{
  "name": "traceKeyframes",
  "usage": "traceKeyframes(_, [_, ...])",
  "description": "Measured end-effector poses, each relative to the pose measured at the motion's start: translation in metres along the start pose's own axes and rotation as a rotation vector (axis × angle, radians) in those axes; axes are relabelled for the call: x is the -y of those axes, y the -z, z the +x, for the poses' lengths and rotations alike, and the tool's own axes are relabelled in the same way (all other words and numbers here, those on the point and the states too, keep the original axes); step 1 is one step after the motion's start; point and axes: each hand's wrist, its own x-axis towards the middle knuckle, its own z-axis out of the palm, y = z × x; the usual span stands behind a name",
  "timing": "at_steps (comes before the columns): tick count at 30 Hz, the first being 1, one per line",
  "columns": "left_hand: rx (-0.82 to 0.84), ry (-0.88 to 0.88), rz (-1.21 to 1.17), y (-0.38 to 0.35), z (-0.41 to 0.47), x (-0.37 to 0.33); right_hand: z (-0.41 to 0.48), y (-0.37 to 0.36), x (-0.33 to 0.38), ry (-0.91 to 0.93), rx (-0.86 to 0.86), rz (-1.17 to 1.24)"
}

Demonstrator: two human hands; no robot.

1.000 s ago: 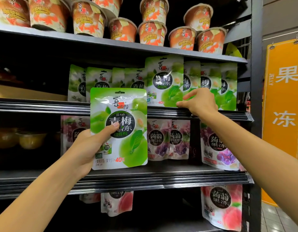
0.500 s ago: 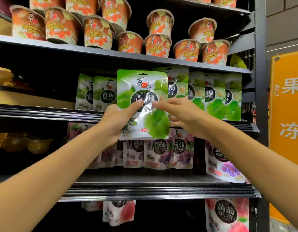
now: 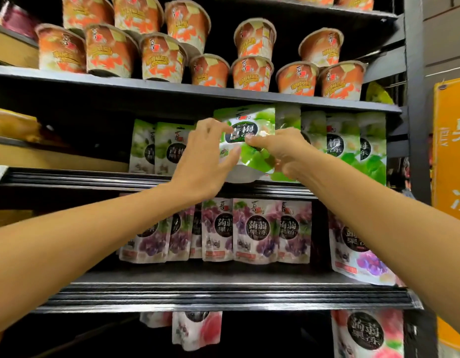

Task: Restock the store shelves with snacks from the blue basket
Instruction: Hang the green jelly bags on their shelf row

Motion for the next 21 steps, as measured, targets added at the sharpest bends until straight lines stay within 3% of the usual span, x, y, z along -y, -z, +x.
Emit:
traceKeyframes(8, [0.182, -0.16, 0.292, -0.021, -0.033, 0.02, 0.016, -0.018, -0.016, 0.115, -0.115, -0.027])
traceKeyframes(11, [0.2, -0.184, 0.334, -0.028, -0.043, 0.023, 0.019, -0.015, -0.025, 0.095, -0.062, -0.05])
traceKeyframes(13, [0.191, -0.186, 0.33, -0.03, -0.047, 0.024, 0.017, -0.009, -0.027, 0.112, -0.029, -0.162])
traceKeyframes(21, [0.166, -0.174, 0.461, -0.029, -0.045, 0.021, 0.007, 0.022, -0.037, 0.17, -0.159, -0.537])
